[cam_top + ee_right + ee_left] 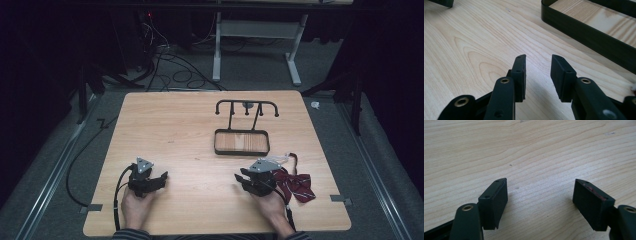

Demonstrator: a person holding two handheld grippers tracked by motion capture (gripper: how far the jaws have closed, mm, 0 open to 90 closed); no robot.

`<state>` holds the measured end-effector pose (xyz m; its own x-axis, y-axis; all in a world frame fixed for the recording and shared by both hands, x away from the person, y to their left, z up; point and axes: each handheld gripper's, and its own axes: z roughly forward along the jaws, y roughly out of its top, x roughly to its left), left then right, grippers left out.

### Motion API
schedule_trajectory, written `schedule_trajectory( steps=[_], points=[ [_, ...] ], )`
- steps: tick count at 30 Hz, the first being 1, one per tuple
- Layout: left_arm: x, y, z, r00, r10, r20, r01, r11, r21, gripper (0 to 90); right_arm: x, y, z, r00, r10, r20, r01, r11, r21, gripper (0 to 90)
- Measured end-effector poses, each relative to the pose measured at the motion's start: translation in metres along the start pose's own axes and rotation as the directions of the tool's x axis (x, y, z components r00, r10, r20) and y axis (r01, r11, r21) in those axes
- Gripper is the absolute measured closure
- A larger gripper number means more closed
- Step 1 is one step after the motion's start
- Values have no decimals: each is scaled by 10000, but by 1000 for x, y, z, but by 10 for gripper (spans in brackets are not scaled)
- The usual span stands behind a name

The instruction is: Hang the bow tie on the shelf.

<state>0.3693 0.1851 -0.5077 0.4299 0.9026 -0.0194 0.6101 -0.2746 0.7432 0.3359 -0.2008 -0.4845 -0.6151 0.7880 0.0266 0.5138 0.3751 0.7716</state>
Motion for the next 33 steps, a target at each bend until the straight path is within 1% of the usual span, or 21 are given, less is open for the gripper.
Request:
schedule_trajectory(
  steps=[5, 12, 14, 16, 17, 18, 20, 25, 27, 28, 30, 33],
  points=[
    [0, 0, 0, 10000, -25, 36, 24, 10000, 9, 286, -6, -3, -9, 9997, 241, -3, -241, 9996, -148, 683],
    [0, 0, 0, 10000, -27, 46, 27, 10000, 9, 284, -16, -6, -23, 9988, 455, 187, -449, 9984, -344, 686],
    [0, 0, 0, 10000, -15, 44, 15, 10000, 12, 284, -20, -7, -28, 9979, 610, 229, -599, 9972, -444, 687],
    [0, 0, 0, 10000, -18, 33, 18, 10000, 0, 285, -26, -8, -34, 9963, 751, 413, -729, 9960, -517, 688],
    [0, 0, 0, 10000, -23, 40, 23, 10000, 10, 285, -26, -8, -34, 9963, 751, 413, -729, 9960, -517, 688],
    [0, 0, 0, 10000, -32, 37, 32, 10000, -3, 285, -30, -9, -38, 9955, 778, 534, -748, 9956, -564, 692],
    [1, 0, 0, 9999, -62, 79, 62, 10000, -16, 285, -32, -10, -40, 9944, 870, 592, -835, 9948, -592, 695],
    [1, 0, 0, 9999, -67, 77, 67, 10000, -21, 285, -43, -11, -49, 9916, 970, 859, -910, 9933, -711, 705],
    [1, 0, 0, 10000, -60, 79, 60, 10000, -3, 287, -50, -11, -54, 9891, 1073, 1012, -1002, 9923, -729, 710],
    [1, 0, 0, 10000, -54, 76, 54, 10000, -4, 287, -50, -11, -54, 9891, 1073, 1012, -1002, 9923, -729, 710],
    [1, 0, 0, 10000, -56, 80, 56, 10000, -4, 286, -55, -12, -57, 9872, 1098, 1154, -1017, 9921, -738, 712],
    [1, 0, 0, 9999, -71, 91, 71, 10000, -31, 286, -63, -14, -61, 9826, 1223, 1395, -1124, 9907, -768, 712]
  ],
)
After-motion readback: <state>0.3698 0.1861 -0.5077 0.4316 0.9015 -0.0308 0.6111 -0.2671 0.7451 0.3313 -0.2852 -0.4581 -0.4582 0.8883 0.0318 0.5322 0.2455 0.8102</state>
